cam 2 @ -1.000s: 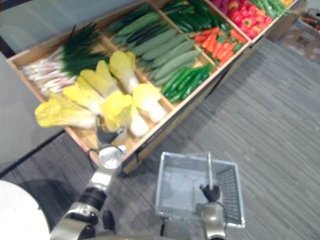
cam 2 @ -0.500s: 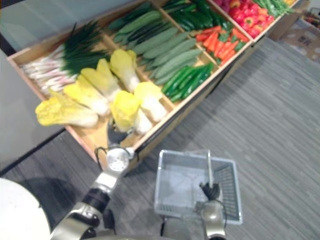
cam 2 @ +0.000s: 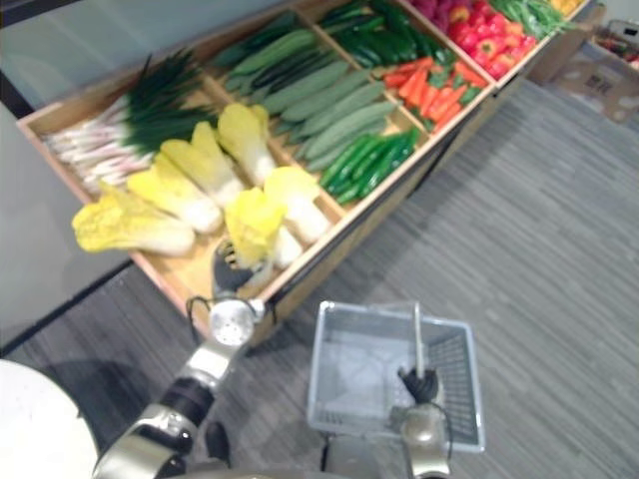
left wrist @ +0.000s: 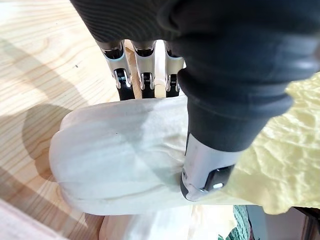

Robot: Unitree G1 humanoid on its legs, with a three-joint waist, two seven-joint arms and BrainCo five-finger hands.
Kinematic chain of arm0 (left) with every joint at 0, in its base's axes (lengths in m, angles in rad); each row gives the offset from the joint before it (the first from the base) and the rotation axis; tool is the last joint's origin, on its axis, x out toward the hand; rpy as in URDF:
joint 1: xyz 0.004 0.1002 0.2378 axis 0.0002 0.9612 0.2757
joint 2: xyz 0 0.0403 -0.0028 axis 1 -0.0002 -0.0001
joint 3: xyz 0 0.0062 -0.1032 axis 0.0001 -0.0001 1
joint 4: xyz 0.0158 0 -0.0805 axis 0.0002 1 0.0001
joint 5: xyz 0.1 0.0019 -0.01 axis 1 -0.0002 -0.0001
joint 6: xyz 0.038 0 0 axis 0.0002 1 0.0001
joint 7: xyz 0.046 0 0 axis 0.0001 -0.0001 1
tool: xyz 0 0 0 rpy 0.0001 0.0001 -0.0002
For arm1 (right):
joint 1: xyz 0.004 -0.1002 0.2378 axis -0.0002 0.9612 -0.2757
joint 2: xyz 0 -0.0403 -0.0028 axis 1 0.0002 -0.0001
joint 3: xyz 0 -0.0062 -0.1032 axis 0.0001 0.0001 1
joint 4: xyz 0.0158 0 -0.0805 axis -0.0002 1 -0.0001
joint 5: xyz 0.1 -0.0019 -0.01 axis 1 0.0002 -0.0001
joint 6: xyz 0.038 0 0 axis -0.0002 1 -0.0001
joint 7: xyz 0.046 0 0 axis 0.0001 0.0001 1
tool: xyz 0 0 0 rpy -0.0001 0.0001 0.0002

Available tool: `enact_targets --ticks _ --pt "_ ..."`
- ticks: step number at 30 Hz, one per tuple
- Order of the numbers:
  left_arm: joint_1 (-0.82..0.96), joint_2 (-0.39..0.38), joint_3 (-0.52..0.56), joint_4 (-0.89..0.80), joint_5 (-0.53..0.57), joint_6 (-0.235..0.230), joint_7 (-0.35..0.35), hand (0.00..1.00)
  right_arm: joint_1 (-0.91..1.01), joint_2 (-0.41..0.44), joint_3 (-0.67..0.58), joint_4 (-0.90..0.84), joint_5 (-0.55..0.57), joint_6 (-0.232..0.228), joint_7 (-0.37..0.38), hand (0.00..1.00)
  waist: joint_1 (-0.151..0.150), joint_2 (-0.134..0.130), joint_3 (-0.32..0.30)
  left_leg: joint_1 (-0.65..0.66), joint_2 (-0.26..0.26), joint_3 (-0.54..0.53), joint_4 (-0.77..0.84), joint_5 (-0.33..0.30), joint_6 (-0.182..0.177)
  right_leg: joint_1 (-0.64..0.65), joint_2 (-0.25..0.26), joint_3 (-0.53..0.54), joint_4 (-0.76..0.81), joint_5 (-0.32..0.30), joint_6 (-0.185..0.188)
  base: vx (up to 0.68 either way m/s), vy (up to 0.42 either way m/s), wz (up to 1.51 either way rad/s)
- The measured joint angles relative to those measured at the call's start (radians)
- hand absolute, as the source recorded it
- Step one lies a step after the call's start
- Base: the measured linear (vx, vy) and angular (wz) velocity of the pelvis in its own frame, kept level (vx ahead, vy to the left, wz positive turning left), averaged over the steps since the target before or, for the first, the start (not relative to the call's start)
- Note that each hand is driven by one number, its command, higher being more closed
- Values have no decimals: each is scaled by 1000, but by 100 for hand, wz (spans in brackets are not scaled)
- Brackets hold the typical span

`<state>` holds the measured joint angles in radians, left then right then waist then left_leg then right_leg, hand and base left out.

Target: Pick vegetable in the basket

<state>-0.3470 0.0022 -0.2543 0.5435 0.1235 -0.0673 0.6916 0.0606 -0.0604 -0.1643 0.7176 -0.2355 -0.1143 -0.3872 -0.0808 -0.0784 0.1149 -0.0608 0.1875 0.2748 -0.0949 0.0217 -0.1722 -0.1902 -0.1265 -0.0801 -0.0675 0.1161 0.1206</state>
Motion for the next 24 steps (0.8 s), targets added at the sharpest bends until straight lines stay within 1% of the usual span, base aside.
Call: enact_targets --ticks 6,13,17,19,23,24 --pt "11 1 8 -15 7 0 -1 100 0 0 4 1 0 0 0 100 0 0 -1 5 0 -2 0 0 0 6 0 -2 1 0 0 0 0 0" --pt "74 1 42 -164 12 -1 2 100 3 0 4 5 0 0 2 100 1 1 -12 12 0 -15 0 5 4 20 -2 -15 4 0 0 -11 -8 4" --pt "81 1 44 -213 18 -1 -2 100 3 0 4 5 0 0 4 100 2 0 -20 12 -1 -20 0 10 5 21 -3 -20 10 0 0 -21 -9 4" --pt "89 1 43 -248 47 -9 -15 100 7 0 4 6 0 1 5 100 2 2 -33 13 -1 -26 0 13 5 23 -4 -23 11 0 0 -18 -7 5" --pt "112 1 11 -324 53 -21 -41 100 11 0 4 8 -1 1 6 100 4 4 -40 29 -1 -35 0 14 5 46 -5 -31 10 -1 1 -18 -5 7" --pt "116 0 -4 -342 53 -21 -52 100 10 -1 4 16 -1 1 6 100 5 4 -48 26 0 -38 -6 13 5 45 -5 -31 10 -6 6 -34 -5 4"
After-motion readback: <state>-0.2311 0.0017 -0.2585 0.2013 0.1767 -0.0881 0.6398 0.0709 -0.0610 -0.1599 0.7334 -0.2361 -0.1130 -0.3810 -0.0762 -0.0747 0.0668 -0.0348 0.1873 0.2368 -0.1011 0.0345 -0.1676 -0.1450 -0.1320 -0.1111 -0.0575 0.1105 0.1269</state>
